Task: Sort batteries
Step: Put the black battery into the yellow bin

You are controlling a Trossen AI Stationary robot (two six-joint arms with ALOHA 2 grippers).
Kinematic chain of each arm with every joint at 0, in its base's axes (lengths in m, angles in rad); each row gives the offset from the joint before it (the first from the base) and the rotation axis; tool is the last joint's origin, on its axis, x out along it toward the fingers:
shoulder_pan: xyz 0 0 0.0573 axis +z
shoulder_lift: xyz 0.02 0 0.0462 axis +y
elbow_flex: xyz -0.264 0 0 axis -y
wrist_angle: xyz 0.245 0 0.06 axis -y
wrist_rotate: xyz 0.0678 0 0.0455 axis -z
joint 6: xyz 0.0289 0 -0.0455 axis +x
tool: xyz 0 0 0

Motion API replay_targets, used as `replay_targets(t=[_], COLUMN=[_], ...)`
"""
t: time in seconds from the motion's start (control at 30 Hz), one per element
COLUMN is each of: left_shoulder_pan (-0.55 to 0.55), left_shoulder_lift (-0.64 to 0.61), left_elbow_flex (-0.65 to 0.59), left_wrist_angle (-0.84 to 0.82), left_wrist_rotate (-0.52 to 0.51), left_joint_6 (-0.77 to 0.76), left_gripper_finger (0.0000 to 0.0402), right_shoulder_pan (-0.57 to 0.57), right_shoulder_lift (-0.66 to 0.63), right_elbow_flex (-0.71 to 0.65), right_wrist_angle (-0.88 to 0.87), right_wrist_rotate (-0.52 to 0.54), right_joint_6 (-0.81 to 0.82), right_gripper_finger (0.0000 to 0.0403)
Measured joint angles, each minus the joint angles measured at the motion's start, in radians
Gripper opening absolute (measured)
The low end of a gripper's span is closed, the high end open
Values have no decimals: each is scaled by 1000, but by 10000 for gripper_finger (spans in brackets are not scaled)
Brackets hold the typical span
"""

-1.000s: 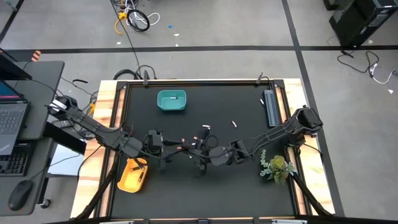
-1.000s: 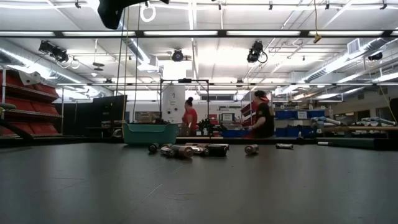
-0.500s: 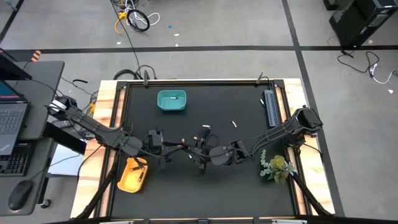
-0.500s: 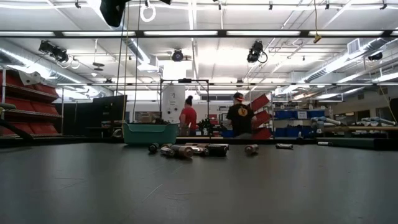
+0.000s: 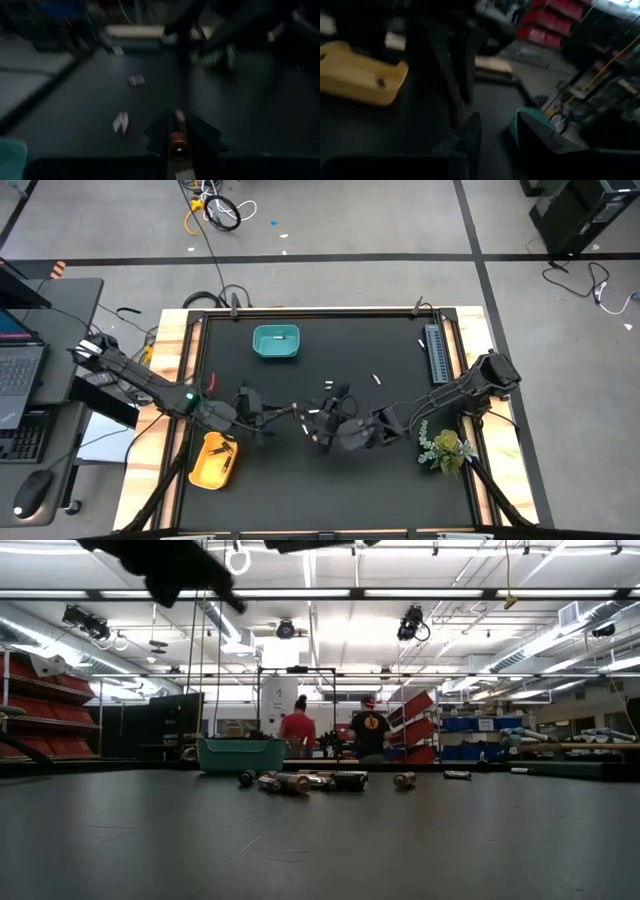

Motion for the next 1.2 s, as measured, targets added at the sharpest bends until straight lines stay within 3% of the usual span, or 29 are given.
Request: replay_targets(t=[0.2, 0.27, 0.4, 0.73, 0.97, 1.1, 1.2], left_shoulder_pan=[-51, -90, -201, -334, -348, -348, -347], left_shoulder_lift=[-106, -117, -113, -107, -106, -106, -106], left_elbow_flex=[115, 121, 89, -72, -53, 4, 60], left_wrist_angle=[-598, -740, -918, -819, -801, -799, -782], left_wrist_rotate=[289, 384, 453, 491, 470, 475, 368], left_joint_6=[-313, -420, -612, -840, -856, -825, -757], left_gripper_finger=[60, 60, 60, 75, 175, 194, 194], right_shoulder_pan=[32, 43, 67, 91, 91, 91, 91], right_shoulder_lift=[-1, 0, 1, 3, 3, 3, 3], right_elbow_flex=[0, -2, -42, -82, -82, -82, -82], right_wrist_angle=[-236, -293, -298, -244, -232, -228, -232], right_wrist_rotate=[-8, -10, 6, 18, 18, 16, 10], right_joint_6=[218, 290, 357, 403, 399, 398, 397], right_gripper_finger=[111, 111, 110, 110, 110, 110, 110])
